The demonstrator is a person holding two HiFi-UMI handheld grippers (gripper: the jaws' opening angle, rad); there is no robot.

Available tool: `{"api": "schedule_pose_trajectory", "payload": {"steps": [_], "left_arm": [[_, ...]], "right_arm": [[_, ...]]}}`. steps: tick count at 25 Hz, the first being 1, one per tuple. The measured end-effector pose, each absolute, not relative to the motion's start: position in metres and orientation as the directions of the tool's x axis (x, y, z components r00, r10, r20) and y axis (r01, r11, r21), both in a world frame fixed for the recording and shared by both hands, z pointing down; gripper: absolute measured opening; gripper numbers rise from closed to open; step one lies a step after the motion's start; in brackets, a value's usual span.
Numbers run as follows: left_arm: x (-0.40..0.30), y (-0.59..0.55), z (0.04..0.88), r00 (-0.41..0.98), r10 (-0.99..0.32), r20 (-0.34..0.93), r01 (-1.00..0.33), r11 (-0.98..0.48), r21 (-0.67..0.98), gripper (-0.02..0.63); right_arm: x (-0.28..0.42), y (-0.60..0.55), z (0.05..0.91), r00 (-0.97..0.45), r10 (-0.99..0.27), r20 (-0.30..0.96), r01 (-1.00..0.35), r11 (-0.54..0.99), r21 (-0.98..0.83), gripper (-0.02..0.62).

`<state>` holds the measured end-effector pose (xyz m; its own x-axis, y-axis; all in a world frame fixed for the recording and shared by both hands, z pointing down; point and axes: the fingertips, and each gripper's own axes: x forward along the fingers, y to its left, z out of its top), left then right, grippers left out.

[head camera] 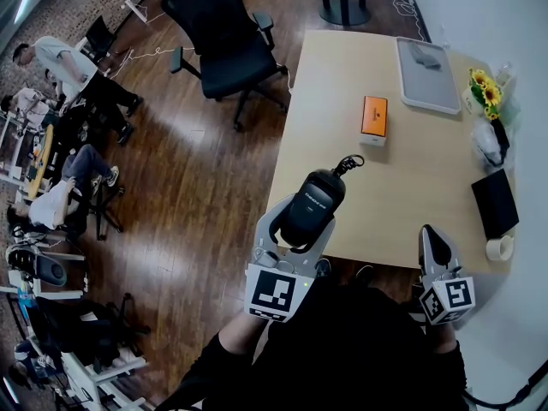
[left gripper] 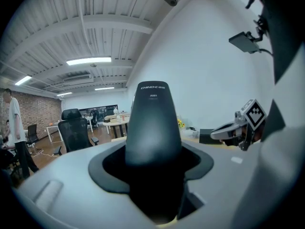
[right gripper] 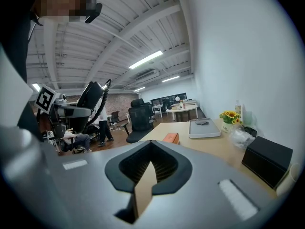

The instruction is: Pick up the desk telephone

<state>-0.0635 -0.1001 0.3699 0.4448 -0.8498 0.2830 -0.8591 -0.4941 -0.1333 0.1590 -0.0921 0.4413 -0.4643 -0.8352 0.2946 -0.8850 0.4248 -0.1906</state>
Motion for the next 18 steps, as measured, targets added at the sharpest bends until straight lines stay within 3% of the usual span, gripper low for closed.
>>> {"api": "schedule_pose_trajectory", "payload": {"steps": [18], "left_arm": [[-0.0656, -0.1038, 0.3723, 0.441, -0.848, 0.293, -0.857, -0.495, -0.141, 0.261]], "right_arm": [[0.1552, -0.0950, 0.4436, -0.470, -0.828, 0.305, -0.882, 0.431, -0.190, 0.000]]}}
